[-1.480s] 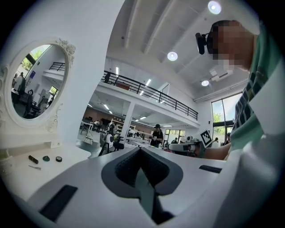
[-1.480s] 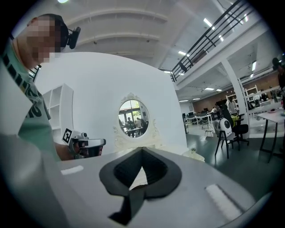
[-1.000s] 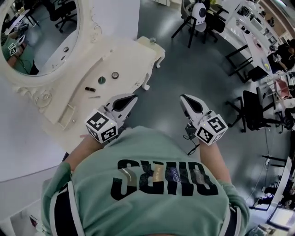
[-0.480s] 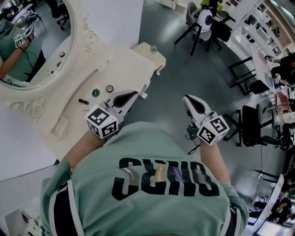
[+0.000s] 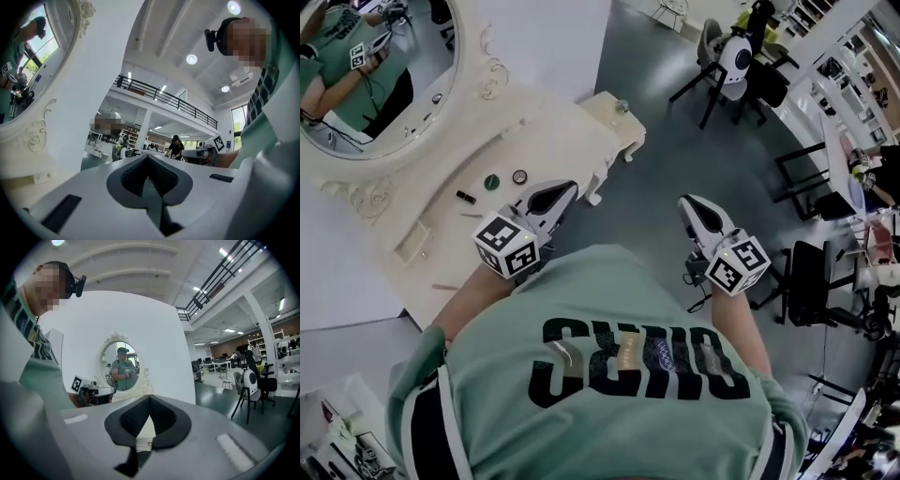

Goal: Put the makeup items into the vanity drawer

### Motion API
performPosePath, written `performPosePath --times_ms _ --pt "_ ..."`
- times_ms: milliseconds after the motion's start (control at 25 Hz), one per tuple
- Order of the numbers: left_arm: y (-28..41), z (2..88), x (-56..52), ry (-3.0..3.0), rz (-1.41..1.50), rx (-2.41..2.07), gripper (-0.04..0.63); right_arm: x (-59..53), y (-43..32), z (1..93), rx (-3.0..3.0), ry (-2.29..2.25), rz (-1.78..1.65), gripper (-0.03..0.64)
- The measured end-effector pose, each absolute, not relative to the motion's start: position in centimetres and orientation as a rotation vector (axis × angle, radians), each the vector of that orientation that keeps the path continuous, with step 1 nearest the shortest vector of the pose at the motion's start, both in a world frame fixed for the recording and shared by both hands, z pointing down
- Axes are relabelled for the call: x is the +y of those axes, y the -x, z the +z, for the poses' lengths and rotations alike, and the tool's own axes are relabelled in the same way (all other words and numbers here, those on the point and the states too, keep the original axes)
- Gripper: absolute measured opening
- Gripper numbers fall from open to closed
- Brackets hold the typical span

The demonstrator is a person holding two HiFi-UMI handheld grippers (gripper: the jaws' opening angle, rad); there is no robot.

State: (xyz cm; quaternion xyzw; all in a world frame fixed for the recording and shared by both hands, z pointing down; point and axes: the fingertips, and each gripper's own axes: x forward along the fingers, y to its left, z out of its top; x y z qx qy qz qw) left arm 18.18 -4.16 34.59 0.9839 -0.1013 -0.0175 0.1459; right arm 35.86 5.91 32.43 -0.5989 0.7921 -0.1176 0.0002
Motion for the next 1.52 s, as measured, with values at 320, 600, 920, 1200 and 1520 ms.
performPosePath --times_ms 320,600,920,1200,1520 --pt "-14.7 34.3 -6.8 -2.831 -0.046 -0.398 0.003 2.1 -32.7 32.2 2.629 1.813 -0.373 0.009" --pt "-7.9 36.8 -10.2 -2.760 -0.004 -0.653 0.003 -6.1 -26.3 34.6 2.948 1.615 -0.385 0.009" --pt "2.3 43.9 -13.1 -2.576 0.106 -0.917 0.003 -15.4 -14.9 45.4 3.386 1.252 -0.500 0.054" --pt "6.8 49.0 -15.0 -2.469 0.162 -0.964 0.003 -21.5 -9.6 58.3 3.660 1.195 -0.650 0.152" --pt "7.3 51.2 -16.2 -2.444 0.172 -0.926 0.003 -24.9 -9.3 68.4 3.693 1.377 -0.950 0.265"
